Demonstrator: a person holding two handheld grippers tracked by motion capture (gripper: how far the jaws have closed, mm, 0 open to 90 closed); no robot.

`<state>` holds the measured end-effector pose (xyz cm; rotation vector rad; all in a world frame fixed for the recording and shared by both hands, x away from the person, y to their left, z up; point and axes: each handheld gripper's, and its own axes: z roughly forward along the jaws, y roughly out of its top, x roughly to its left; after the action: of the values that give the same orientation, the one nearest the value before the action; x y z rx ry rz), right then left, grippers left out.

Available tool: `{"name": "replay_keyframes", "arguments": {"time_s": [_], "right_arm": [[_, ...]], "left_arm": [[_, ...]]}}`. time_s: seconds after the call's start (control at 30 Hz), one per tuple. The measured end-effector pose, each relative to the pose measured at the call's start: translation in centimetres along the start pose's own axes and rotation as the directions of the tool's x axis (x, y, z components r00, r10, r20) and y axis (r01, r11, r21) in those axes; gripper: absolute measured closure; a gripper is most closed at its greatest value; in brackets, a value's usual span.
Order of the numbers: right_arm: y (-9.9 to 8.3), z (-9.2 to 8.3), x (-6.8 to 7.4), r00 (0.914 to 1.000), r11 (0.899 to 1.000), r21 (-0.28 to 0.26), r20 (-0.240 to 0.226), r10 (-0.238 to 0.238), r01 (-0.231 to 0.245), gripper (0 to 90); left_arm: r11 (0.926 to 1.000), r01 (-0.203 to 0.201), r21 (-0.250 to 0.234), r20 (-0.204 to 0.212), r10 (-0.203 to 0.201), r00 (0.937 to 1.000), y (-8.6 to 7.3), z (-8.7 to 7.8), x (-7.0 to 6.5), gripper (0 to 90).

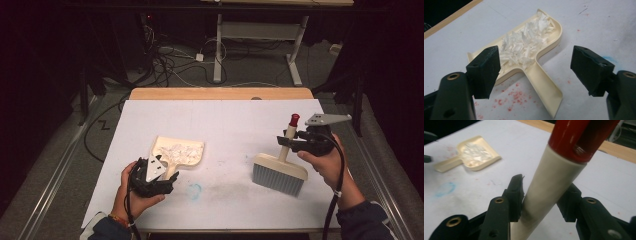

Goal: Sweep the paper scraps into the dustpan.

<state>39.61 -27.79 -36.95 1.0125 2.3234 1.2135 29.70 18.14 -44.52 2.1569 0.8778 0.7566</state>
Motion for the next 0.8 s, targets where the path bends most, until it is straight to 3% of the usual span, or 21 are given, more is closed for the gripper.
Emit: {"name": "replay_keyframes", "arguments": {"time_s": [0.17, 0.37, 0.43, 0.53, 0.6, 0.7, 0.73, 0.8], "right_arm": [[0.9, 3.1, -1.3, 0.9966, 0.996, 0.066, 0.067, 0.048, -0.053, 54.4], [1.8, 5.9, -0.9, 0.9941, 0.995, 0.094, 0.107, -0.021, 0.011, 52.5], [2.1, 6.6, -1.0, 0.9906, 0.994, 0.11, 0.135, -0.018, 0.003, 50.4], [2.3, 7.4, -1.5, 0.9907, 0.994, 0.102, 0.135, 0.019, -0.033, 45.5], [2.4, 7.8, -1.8, 0.9899, 0.993, 0.108, 0.138, 0.033, -0.048, 44.1], [2.4, 8.1, -2.2, 0.9857, 0.993, 0.103, 0.165, 0.035, -0.052, 41.6], [2.5, 8.0, -2.4, 0.984, 0.994, 0.095, 0.174, 0.039, -0.056, 41.5], [2.6, 7.9, -2.9, 0.9812, 0.996, 0.061, 0.186, 0.054, -0.066, 38.6]], "left_arm": [[0.9999, 0.0, -0.012, -0.017, 0.0, 0.9999, -1.5, -0.6, -0.2, 21.1], [0.9993, 0.038, 0.003, -0.026, -0.038, 0.9989, -2.9, -0.9, -0.6, 20.6], [0.9989, 0.044, 0.017, 0.0, -0.044, 0.999, -3.0, -0.8, -0.7, 20.5], [0.999, 0.031, 0.031, 0.023, -0.032, 0.9992, -3.0, -0.5, -0.9, 20.6], [0.9997, 0.002, 0.023, 0.024, -0.003, 0.9997, -2.9, -0.5, -1.1, 20.5], [0.9998, 0.012, 0.016, 0.037, -0.013, 0.9992, -3.0, -0.5, -1.2, 20.5], [1.0, 0.002, 0.006, 0.039, -0.002, 0.9993, -3.0, -0.5, -1.1, 20.5], [0.9997, 0.02, 0.013, 0.042, -0.02, 0.9989, -3.0, -0.5, -1.0, 20.5]]}}
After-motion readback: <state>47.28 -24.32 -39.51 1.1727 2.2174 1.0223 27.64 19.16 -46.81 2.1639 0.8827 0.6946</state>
